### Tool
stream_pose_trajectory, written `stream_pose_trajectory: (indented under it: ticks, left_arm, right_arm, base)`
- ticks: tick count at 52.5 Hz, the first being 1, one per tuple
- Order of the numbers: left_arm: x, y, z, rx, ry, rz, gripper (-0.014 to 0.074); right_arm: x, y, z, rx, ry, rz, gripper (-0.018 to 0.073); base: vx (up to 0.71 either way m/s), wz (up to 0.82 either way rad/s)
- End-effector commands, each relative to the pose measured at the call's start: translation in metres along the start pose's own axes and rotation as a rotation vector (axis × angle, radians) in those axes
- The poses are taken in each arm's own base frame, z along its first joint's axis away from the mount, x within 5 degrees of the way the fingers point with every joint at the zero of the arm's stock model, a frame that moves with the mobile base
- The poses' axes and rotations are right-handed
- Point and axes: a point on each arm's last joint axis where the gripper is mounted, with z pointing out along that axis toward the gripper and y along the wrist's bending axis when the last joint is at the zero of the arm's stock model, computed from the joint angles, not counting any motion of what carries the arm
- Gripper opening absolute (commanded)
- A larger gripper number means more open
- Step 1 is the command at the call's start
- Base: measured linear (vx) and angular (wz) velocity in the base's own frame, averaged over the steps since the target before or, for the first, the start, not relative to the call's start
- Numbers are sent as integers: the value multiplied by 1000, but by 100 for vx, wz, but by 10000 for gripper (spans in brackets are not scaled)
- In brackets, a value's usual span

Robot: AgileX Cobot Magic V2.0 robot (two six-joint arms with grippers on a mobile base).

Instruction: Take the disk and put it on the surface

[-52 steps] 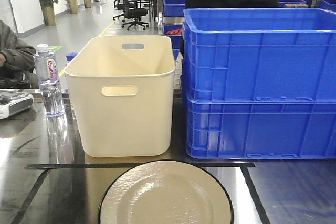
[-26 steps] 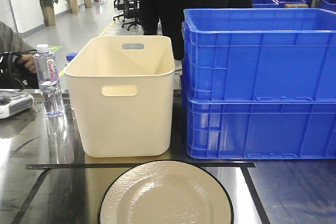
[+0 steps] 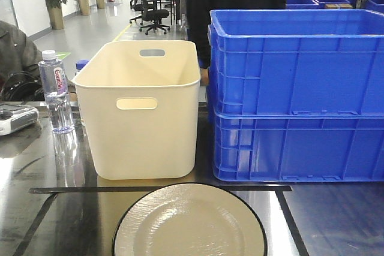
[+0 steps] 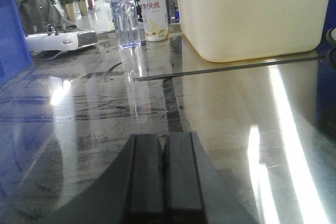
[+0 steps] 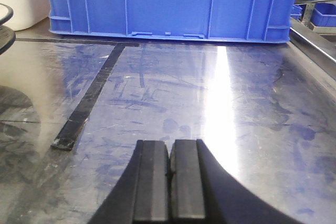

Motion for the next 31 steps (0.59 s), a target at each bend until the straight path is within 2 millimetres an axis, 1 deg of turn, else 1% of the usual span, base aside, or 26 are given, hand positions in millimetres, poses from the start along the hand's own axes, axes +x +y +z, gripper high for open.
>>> stream_pose_trajectory:
  ticks: [1,31]
  left_arm:
    - [-4,0,-1,-4,-82,2,-5]
    - [-4,0,-1,-4,-82,2,-5]
  right_arm:
    - [-2,-1,0,9,-74,-2,-9]
    - [-2,-1,0,9,-74,-2,-9]
  base:
    - [0,0]
    - [0,0]
